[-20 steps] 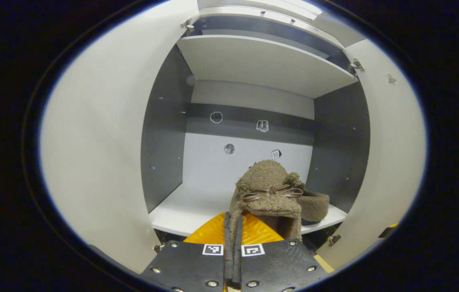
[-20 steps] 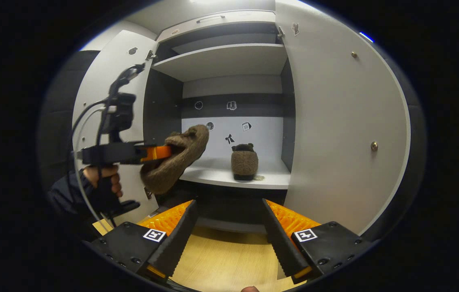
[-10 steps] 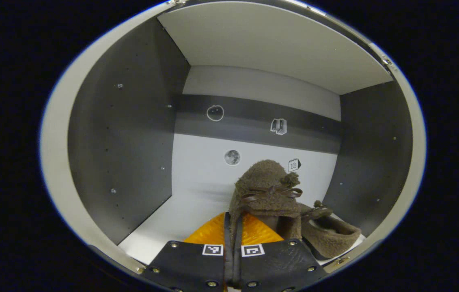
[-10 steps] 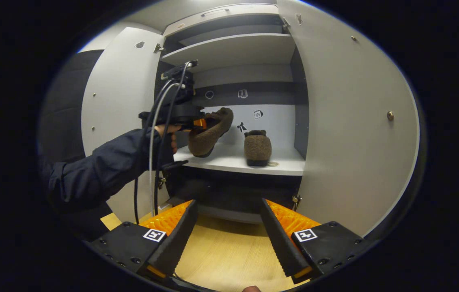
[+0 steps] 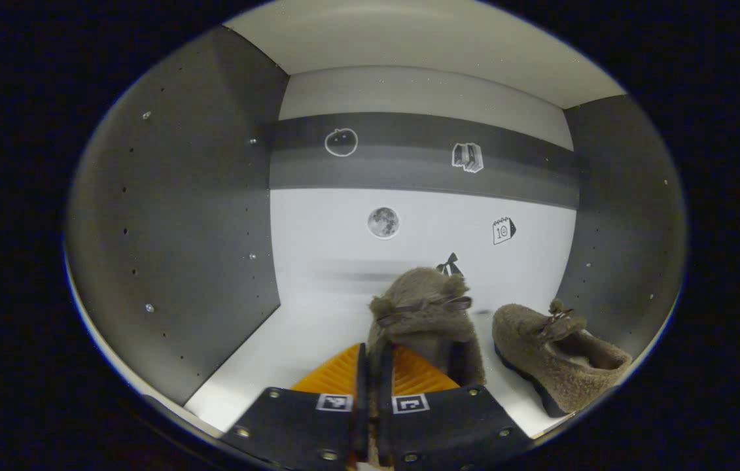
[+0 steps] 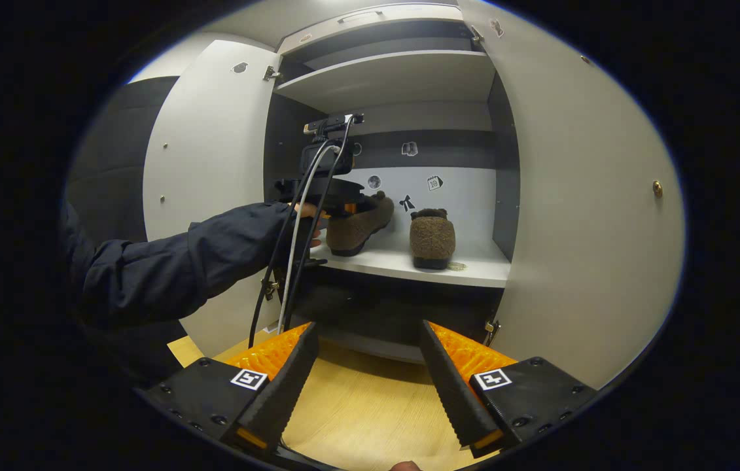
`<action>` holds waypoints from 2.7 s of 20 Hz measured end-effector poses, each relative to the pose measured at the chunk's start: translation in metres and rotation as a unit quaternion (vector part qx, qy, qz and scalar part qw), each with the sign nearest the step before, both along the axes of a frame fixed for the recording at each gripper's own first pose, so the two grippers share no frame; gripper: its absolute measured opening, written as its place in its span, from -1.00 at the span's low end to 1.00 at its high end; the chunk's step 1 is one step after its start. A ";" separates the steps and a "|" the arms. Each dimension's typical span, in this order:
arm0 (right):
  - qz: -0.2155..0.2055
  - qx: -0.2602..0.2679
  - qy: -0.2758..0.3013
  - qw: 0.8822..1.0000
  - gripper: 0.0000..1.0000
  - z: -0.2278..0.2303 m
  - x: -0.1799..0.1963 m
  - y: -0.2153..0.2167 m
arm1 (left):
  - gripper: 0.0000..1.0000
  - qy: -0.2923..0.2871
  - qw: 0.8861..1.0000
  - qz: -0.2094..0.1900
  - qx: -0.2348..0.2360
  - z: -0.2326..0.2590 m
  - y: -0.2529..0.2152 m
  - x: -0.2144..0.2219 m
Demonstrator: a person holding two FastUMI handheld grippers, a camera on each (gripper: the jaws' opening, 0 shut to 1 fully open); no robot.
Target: Grab one shoe with the right hand and put it into the shoe cabinet, grab the other shoe with the left hand and put it into the shoe cabinet; then close the right door with the right hand and the left door with the left hand.
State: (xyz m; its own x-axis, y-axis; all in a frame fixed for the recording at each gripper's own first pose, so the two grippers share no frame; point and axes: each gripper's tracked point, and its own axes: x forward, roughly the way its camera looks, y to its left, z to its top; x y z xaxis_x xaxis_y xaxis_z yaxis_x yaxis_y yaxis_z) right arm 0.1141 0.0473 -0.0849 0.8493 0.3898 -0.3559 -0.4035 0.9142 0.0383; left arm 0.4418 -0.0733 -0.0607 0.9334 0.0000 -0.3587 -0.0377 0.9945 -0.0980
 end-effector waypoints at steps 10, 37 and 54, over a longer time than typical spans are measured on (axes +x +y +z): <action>-0.008 0.006 -0.061 0.998 0.97 0.030 -0.007 0.004 | 0.89 -0.125 0.990 -0.031 0.057 0.089 -0.009 -0.098; -0.304 -0.053 -0.178 0.934 0.96 0.162 -0.096 -0.217 | 0.62 -0.167 0.985 -0.031 0.023 0.129 0.082 -0.419; -0.423 -0.095 -0.134 0.891 0.82 0.135 -0.025 -0.279 | 0.89 -0.157 0.980 0.107 0.055 0.126 0.211 -0.458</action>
State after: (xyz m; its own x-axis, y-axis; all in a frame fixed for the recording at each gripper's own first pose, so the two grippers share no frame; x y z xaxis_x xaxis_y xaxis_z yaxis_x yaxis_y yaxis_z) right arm 0.0895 -0.2320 0.0498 0.8751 -0.4759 -0.0876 0.4616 0.8754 -0.1438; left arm -0.0162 0.1381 0.0655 0.9722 0.2305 -0.0404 -0.2318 0.9723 -0.0305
